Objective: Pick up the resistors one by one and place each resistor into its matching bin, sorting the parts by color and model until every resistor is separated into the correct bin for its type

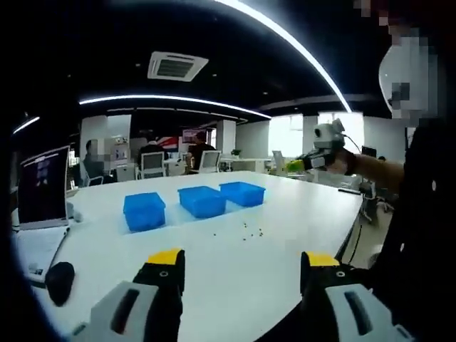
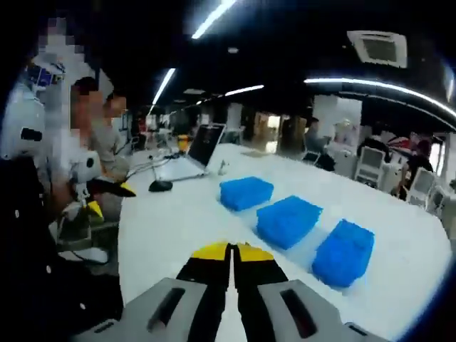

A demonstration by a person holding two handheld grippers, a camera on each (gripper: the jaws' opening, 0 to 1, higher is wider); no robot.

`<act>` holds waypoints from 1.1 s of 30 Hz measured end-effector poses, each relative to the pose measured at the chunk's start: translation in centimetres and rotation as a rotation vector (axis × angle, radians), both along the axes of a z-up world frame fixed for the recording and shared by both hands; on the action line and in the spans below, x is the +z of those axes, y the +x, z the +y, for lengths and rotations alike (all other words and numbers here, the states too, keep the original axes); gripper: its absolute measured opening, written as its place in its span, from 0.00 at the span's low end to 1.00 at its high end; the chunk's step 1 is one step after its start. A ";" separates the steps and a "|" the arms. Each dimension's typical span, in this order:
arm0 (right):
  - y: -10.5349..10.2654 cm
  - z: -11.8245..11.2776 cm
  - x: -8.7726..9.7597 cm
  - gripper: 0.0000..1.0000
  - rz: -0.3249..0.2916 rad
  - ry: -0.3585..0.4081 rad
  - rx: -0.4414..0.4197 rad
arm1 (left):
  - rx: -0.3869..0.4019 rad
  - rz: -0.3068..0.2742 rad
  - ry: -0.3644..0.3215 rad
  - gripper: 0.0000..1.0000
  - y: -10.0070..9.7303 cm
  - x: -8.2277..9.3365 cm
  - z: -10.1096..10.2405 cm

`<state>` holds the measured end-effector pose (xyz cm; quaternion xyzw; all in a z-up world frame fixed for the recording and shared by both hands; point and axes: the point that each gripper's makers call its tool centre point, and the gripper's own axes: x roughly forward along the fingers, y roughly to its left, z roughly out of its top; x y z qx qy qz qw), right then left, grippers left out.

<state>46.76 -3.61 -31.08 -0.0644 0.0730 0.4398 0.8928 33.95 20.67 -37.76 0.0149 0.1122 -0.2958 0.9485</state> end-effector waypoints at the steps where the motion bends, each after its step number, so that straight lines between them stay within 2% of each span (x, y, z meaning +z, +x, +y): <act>1: -0.4 -1.4 0.3 0.05 -0.017 0.048 -0.061 | -0.001 -0.006 0.001 0.67 0.1 0.3 -0.1; 5: -2.6 -5.7 0.8 0.05 -0.138 0.110 -0.248 | -0.016 -0.016 -0.009 0.67 0.4 1.0 -0.7; 8: -3.7 -7.7 1.6 0.05 -0.173 0.153 -0.336 | -0.026 -0.017 -0.005 0.67 0.5 1.2 -1.0; 10: -3.9 -8.5 2.4 0.05 -0.186 0.197 -0.362 | -0.031 -0.019 0.000 0.67 0.5 1.4 -1.1; 14: -2.7 -8.5 3.1 0.05 -0.205 0.182 -0.359 | -0.035 -0.023 0.004 0.67 0.4 1.6 -1.2; 16: -1.6 -8.2 3.1 0.05 -0.204 0.173 -0.347 | -0.032 -0.025 0.007 0.67 0.3 1.6 -1.1; 18: -0.5 -7.7 3.3 0.05 -0.185 0.196 -0.327 | -0.026 -0.028 0.007 0.67 0.2 1.7 -1.0; 21: 2.4 -7.1 3.5 0.05 -0.169 0.207 -0.316 | -0.019 -0.030 0.005 0.67 -0.1 1.7 -0.9; 27: 9.0 -6.0 3.4 0.05 -0.149 0.158 -0.312 | -0.009 -0.046 -0.009 0.68 -0.4 2.2 -0.8; 29: 11.6 -5.9 2.7 0.05 -0.143 0.103 -0.318 | 0.000 -0.050 -0.016 0.68 -0.3 2.3 -0.6; 33: 16.5 -5.0 1.5 0.05 -0.094 0.074 -0.330 | 0.010 -0.059 -0.007 0.68 -0.5 2.3 -0.4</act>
